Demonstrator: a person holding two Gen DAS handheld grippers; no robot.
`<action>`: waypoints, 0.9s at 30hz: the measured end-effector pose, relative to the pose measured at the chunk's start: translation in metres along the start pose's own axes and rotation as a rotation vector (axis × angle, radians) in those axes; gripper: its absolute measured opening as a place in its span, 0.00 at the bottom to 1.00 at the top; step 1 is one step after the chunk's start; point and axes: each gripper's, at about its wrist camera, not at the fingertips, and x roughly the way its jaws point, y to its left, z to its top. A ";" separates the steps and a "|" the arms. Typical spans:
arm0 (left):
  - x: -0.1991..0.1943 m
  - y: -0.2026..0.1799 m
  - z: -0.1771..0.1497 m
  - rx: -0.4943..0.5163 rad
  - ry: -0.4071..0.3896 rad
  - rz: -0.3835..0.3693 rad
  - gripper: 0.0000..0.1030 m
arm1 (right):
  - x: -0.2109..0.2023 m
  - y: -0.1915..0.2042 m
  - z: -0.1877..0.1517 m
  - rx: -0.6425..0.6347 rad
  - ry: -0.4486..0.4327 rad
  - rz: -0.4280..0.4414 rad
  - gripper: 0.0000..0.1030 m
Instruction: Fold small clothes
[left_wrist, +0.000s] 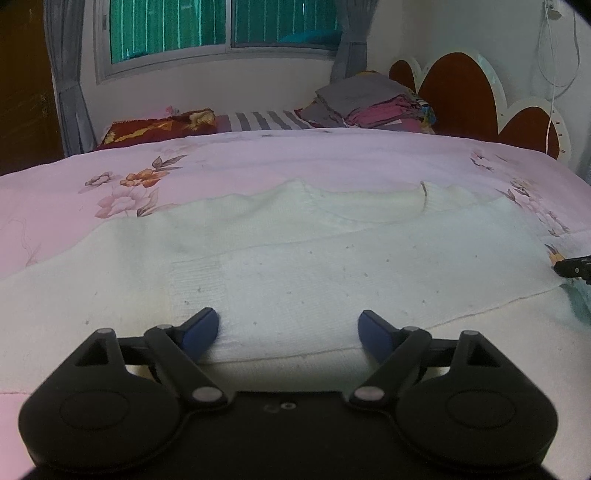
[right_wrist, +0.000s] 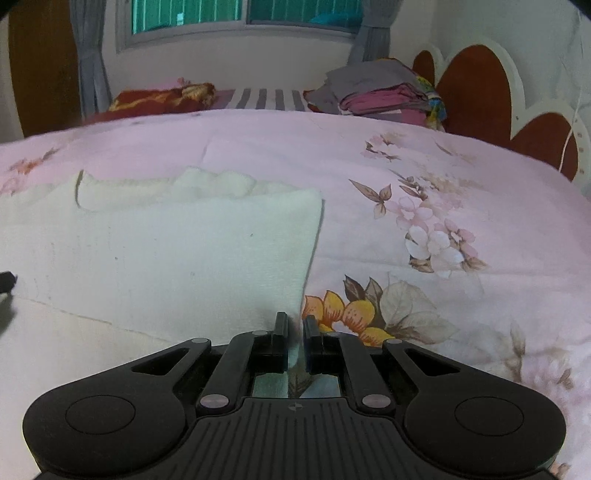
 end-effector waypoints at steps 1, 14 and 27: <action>-0.002 0.003 0.001 -0.008 0.001 -0.002 0.84 | -0.002 0.000 0.001 0.009 0.003 -0.005 0.07; -0.131 0.215 -0.083 -0.462 -0.126 0.491 0.69 | -0.045 0.015 -0.015 0.061 -0.105 0.014 0.66; -0.151 0.356 -0.144 -1.133 -0.396 0.304 0.54 | -0.031 0.047 0.004 0.189 -0.058 0.090 0.66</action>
